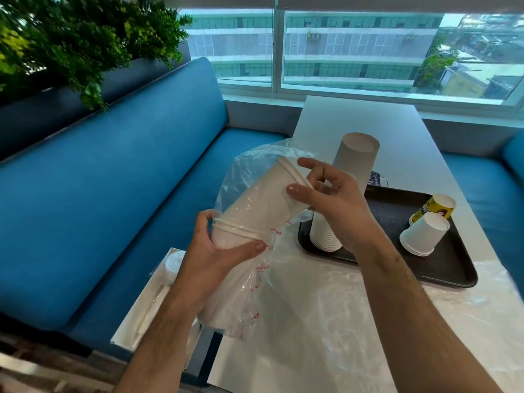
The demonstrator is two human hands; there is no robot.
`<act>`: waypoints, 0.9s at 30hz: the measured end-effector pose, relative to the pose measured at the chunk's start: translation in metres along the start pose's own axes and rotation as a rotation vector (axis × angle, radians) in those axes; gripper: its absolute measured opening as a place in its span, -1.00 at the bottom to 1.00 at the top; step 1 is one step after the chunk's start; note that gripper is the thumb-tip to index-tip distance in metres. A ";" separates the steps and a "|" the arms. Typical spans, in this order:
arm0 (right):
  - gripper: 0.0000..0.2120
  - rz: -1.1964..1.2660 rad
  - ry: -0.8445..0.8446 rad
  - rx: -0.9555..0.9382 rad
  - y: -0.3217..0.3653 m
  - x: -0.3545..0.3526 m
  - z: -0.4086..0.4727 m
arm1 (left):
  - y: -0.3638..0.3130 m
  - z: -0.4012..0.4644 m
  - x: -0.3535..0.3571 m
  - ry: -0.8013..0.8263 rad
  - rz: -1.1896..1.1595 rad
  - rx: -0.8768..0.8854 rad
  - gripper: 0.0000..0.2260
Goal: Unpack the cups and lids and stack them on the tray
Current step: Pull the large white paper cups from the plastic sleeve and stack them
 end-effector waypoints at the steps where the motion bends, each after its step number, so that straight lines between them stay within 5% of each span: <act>1: -0.65 0.035 0.001 0.021 -0.002 -0.002 -0.001 | 0.000 0.000 -0.001 -0.005 -0.015 0.003 -0.13; 5: -0.24 0.088 0.149 0.112 -0.015 -0.001 -0.006 | 0.002 0.001 -0.007 -0.026 -0.062 0.008 -0.18; 10: -0.28 -0.148 0.373 0.219 -0.027 0.001 -0.022 | 0.003 0.001 -0.013 -0.048 -0.132 0.009 -0.22; 13: -0.12 -0.317 0.453 0.259 -0.033 0.005 -0.027 | 0.000 0.000 -0.013 -0.049 -0.177 0.015 -0.21; 19: -0.13 -0.393 0.350 0.239 -0.035 0.016 -0.026 | -0.007 -0.004 0.000 0.007 -0.206 0.030 -0.22; 27: -0.17 -0.195 0.272 0.233 -0.032 0.023 -0.032 | -0.008 -0.005 -0.003 0.008 -0.249 0.047 -0.22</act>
Point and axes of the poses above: each hand's wrist, its own z-axis towards the middle knuckle, its own x-axis out of the palm, y = z × x, the point moved 10 cm from there along z, towards the middle knuckle, and after that the axes turned 2 degrees about -x, right-handed, at the moved point
